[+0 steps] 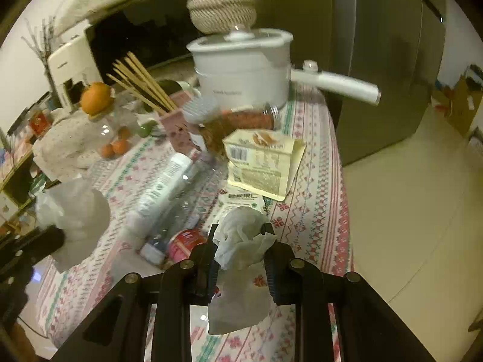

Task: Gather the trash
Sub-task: 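Lift both held tissues off the table and carry them toward the bin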

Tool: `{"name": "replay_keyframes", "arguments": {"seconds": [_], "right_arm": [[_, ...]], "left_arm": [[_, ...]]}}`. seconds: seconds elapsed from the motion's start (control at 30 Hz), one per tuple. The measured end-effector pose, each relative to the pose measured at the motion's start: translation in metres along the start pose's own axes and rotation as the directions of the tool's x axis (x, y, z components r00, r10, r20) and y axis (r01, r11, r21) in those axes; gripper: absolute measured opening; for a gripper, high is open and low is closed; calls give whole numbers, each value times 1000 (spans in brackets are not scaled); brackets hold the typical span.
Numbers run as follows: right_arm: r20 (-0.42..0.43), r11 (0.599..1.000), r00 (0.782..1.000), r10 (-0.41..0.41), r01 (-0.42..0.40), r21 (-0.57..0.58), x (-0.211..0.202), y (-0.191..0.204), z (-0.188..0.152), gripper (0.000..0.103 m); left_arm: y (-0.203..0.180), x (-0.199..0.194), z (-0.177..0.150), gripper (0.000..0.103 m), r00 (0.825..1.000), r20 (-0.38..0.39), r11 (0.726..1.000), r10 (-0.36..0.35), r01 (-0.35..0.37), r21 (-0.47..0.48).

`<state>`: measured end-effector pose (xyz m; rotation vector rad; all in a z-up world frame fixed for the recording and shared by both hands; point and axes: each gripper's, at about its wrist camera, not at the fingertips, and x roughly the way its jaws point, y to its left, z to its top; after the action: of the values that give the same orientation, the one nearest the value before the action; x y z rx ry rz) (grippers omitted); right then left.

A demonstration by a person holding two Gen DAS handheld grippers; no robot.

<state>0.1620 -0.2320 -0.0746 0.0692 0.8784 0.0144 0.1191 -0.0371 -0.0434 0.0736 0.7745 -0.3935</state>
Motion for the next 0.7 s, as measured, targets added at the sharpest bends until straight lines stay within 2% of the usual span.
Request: {"name": "replay_keyframes", "arguments": {"seconds": [0.43,0.7], "right_arm": [[106,998,994,32,-25,-66,-98,41,-32,26],[188,993,980,70,-49,-112,-151,66,-60,26]], "left_arm": [[2,-81,-43,7,995,91,999,39,-37,-27],[-1,-126,-66,7,984,169,998,54,-45,-52]]}}
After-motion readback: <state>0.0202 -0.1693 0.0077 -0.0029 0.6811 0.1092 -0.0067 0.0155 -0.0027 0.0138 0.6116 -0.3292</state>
